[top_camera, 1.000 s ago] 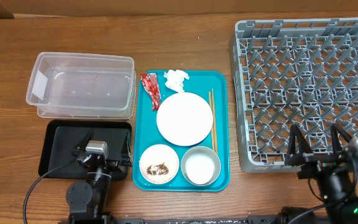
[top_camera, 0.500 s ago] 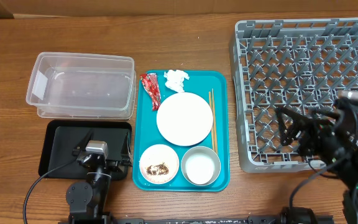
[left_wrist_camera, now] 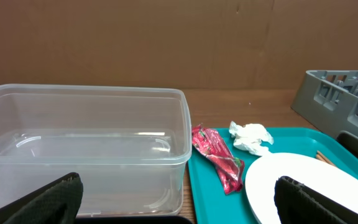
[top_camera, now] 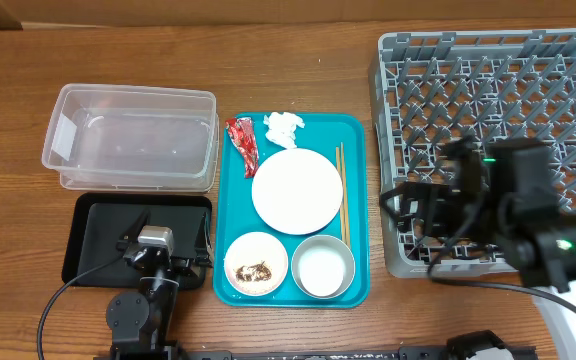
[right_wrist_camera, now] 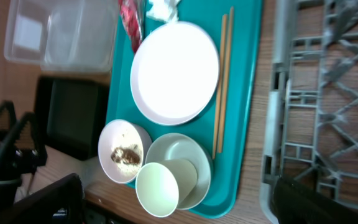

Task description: Sort waste into correct bins and load items into the dishwasher

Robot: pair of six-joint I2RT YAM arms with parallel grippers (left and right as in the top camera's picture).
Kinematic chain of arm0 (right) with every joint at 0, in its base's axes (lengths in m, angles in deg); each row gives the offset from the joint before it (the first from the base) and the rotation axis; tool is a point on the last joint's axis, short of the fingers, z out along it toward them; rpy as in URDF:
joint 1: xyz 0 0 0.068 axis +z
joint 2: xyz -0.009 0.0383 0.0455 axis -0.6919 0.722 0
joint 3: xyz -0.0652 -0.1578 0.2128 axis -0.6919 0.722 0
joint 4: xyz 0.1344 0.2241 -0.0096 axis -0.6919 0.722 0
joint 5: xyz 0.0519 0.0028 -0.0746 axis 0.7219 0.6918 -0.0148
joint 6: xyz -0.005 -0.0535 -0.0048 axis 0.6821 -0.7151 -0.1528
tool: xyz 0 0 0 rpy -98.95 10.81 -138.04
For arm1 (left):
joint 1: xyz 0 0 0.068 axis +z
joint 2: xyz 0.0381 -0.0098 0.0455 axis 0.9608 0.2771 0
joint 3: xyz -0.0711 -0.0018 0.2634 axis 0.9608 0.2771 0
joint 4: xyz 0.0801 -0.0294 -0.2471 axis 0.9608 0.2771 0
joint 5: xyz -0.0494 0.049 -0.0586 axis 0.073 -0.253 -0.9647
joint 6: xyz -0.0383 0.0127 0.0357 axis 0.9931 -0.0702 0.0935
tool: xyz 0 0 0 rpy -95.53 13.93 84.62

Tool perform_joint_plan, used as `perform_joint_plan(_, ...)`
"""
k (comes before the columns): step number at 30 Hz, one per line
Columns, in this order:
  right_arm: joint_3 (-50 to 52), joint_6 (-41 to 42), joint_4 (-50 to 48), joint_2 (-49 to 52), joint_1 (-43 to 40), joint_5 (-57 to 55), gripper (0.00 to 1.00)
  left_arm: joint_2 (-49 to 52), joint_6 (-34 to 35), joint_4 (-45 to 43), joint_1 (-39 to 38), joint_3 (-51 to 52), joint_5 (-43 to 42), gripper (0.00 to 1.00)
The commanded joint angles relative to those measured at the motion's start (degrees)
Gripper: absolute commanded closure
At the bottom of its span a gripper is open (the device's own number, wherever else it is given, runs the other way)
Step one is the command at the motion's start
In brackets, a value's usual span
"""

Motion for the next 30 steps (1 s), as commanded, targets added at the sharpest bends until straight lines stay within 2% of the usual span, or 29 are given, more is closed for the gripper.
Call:
perform_joint_plan(1,-1.11,3.17,-1.88,0.90,6.47,-6.95,0.00,-0.59,0.98,0.00,0.35,0.24,-0.24,0.00)
perform_joint_plan(6,-2.71,6.93,-4.70,0.68,10.43,-12.07,0.00,-0.59,0.98,0.00,0.35,0.24,-0.24,0.00)
perform_joint_plan(16,-11.41,4.37,-1.92,0.04,10.32,-12.90,0.00,-0.59,1.40,-0.52,0.33,0.24,-1.07,0.00)
perform_joint_plan(19,-11.54,4.37,-0.48,0.04,10.32,-12.92,0.00,-0.55,8.79,-0.68,0.28,0.20,-8.76,0.00)
perform_joint_plan(24,-11.54,4.39,0.57,0.04,10.32,-12.92,0.00,-0.55,22.97,-9.55,0.31,0.20,-15.39,0.00)
perform_joint_plan(28,-11.54,4.39,0.35,0.04,10.32,-12.92,0.00,-0.52,25.68,-9.20,0.28,-0.68,-24.98,0.00)
perform_joint_plan(30,-11.54,4.39,0.17,0.04,10.32,-12.92,0.00,-0.44,25.70,-7.61,0.28,-2.08,-26.71,0.00)
